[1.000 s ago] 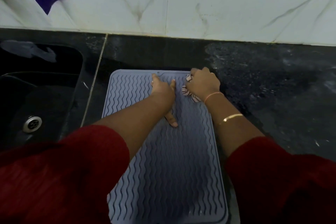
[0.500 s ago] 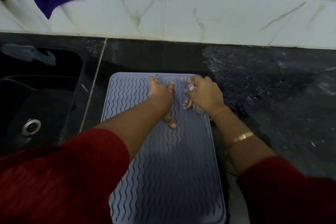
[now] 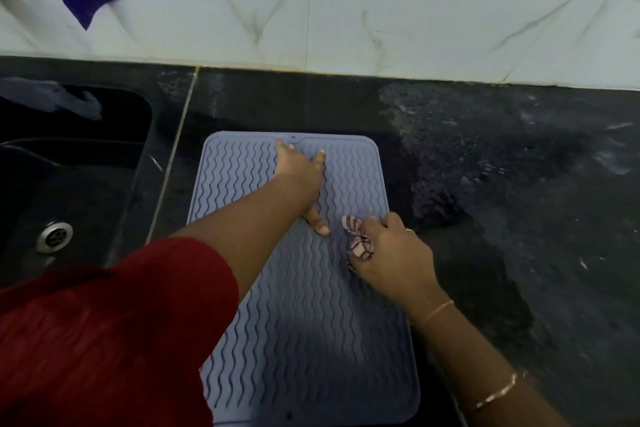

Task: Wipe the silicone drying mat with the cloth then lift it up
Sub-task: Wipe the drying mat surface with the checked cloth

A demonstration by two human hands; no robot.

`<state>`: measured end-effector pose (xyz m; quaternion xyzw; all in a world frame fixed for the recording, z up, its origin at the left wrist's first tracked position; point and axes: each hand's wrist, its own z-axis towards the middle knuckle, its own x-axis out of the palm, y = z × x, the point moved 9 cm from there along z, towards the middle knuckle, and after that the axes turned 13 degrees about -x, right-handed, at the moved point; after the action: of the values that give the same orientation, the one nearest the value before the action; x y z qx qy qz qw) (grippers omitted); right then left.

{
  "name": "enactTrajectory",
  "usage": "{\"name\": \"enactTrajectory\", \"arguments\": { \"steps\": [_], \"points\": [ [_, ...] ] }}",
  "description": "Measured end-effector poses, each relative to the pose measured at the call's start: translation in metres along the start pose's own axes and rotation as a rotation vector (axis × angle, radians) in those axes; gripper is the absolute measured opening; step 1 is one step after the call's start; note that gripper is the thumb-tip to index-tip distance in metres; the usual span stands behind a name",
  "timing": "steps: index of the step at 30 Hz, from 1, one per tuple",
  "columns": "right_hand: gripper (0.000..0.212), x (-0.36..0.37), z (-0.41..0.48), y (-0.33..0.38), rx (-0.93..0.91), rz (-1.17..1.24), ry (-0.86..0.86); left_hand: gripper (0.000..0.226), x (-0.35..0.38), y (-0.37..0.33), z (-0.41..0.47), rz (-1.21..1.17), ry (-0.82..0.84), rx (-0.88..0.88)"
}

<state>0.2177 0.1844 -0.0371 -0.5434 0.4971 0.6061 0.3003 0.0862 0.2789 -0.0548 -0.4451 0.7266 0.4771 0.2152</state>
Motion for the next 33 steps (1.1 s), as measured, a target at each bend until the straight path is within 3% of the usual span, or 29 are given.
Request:
{"name": "enactTrajectory", "arguments": {
  "steps": [6, 11, 17, 21, 24, 29, 33],
  "points": [
    [0.027, -0.023, 0.084, -0.019, 0.011, -0.007, -0.145, 0.142, 0.002, -0.003, 0.004, -0.010, 0.009, -0.005],
    [0.032, -0.030, 0.149, -0.040, 0.068, 0.103, -0.137, 0.146, 0.000, -0.002, 0.003, 0.036, 0.029, -0.013],
    [0.033, -0.011, 0.067, -0.013, -0.008, 0.013, -0.070, 0.136, -0.001, -0.003, 0.006, 0.032, -0.005, -0.004],
    [0.040, 0.003, 0.008, -0.004, -0.005, 0.023, 0.020, 0.144, 0.000, 0.001, 0.000, -0.008, -0.028, -0.002],
    [0.027, 0.000, 0.017, -0.009, 0.039, 0.115, -0.002, 0.145, 0.003, 0.003, -0.003, -0.114, -0.040, -0.006],
    [0.031, -0.020, 0.093, -0.029, 0.073, 0.141, -0.117, 0.115, 0.030, 0.000, -0.009, -0.402, -0.001, 0.074],
    [0.034, -0.014, 0.090, -0.020, 0.048, 0.065, -0.102, 0.102, 0.042, 0.002, -0.010, -0.491, -0.009, 0.094]
  ]
}}
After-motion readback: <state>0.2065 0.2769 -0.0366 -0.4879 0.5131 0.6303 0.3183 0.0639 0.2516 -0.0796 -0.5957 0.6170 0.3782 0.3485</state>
